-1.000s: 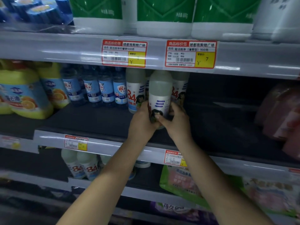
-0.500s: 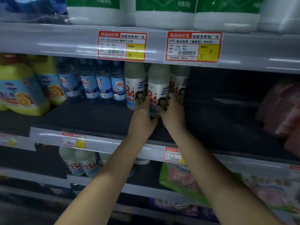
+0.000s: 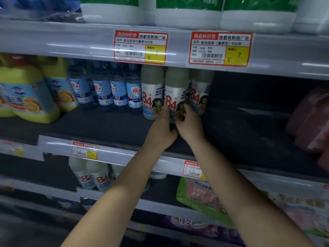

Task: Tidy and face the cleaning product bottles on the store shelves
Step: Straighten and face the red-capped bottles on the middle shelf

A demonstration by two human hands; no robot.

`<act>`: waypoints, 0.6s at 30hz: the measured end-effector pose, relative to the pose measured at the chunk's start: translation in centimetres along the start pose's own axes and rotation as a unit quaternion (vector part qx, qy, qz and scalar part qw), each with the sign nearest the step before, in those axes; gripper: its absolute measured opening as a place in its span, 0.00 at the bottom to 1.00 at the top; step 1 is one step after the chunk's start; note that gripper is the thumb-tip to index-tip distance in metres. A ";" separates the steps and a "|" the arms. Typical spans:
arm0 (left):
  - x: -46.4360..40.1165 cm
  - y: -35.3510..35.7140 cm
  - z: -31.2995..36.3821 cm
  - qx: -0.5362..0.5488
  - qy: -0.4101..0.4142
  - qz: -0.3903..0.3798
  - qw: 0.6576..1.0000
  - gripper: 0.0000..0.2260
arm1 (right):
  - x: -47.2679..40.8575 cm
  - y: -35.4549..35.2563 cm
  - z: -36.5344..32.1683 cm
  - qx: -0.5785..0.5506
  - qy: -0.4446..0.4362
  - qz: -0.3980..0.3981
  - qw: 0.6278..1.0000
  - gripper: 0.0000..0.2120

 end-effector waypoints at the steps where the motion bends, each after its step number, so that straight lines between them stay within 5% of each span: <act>1: 0.0 -0.1 0.0 0.005 0.001 0.002 1.000 0.31 | 0.0 0.1 0.0 0.001 -0.002 -0.008 1.000 0.22; 7: 2.7 -2.5 2.2 0.008 0.049 0.121 0.991 0.24 | 3.2 -0.6 -3.2 0.028 -0.076 0.029 0.996 0.27; 11: 8.8 -3.9 2.8 -0.013 0.111 0.216 0.970 0.20 | 9.6 0.4 -6.8 0.092 -0.244 0.096 0.961 0.18; 14: 13.4 -3.7 0.0 -0.037 0.082 0.251 0.964 0.14 | 13.7 4.2 -6.4 0.116 -0.331 0.040 0.936 0.11; 18: 17.3 -1.9 -3.4 -0.027 0.044 0.249 0.967 0.09 | 15.4 8.8 -2.9 0.144 -0.323 -0.030 0.935 0.05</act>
Point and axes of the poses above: each hand's wrist, its own x-axis away from the middle knuckle, its own y-axis out of the palm, z = x × y, the point moved 7 cm from there along -x, towards the middle knuckle, and after that the axes turned 14 degrees about -z, right-handed, at the moved point
